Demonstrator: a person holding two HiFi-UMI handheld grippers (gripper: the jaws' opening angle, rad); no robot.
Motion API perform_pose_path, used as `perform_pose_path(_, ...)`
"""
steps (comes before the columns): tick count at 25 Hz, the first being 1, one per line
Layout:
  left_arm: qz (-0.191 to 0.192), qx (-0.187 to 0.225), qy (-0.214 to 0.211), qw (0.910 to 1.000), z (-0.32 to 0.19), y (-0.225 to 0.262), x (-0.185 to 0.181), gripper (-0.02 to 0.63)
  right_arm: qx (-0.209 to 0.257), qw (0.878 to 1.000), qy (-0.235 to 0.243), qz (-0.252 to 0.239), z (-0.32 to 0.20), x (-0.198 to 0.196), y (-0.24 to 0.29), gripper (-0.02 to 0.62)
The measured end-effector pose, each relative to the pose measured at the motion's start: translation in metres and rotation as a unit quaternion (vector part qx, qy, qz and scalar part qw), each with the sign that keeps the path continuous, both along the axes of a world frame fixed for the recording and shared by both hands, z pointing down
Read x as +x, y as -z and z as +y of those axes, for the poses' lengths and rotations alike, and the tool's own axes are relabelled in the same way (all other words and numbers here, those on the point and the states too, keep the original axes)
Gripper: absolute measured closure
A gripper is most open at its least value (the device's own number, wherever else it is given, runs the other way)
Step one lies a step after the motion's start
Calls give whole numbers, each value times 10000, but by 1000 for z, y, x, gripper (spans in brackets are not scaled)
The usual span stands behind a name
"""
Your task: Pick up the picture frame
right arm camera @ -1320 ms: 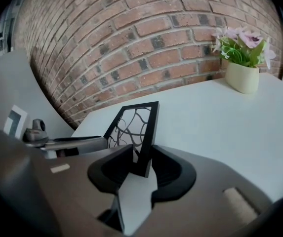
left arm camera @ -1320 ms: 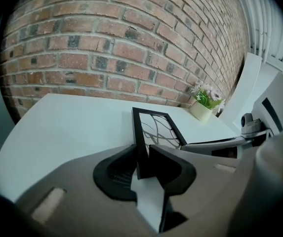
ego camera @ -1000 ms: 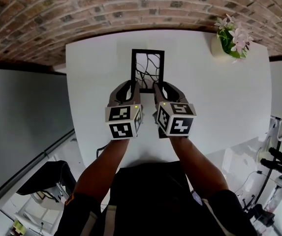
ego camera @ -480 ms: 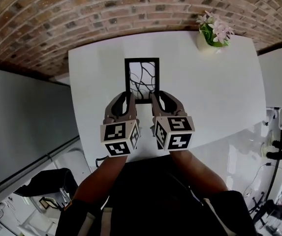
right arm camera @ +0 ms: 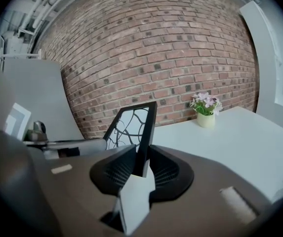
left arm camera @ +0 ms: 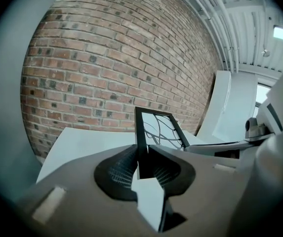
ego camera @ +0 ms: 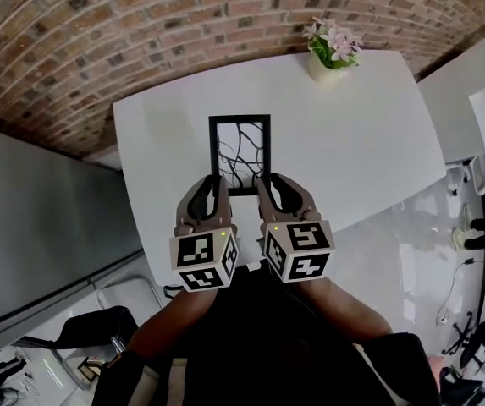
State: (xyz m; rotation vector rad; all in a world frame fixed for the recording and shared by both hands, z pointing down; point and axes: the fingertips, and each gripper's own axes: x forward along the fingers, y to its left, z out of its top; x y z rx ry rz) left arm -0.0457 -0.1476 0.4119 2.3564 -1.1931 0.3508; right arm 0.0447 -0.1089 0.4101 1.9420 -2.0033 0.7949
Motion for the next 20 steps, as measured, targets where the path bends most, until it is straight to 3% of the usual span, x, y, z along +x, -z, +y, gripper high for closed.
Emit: perform_pose_path(20, 149, 420, -207, 9988, 64, 53, 81, 549, 344, 9991, -239, -67, 69, 81, 49, 518)
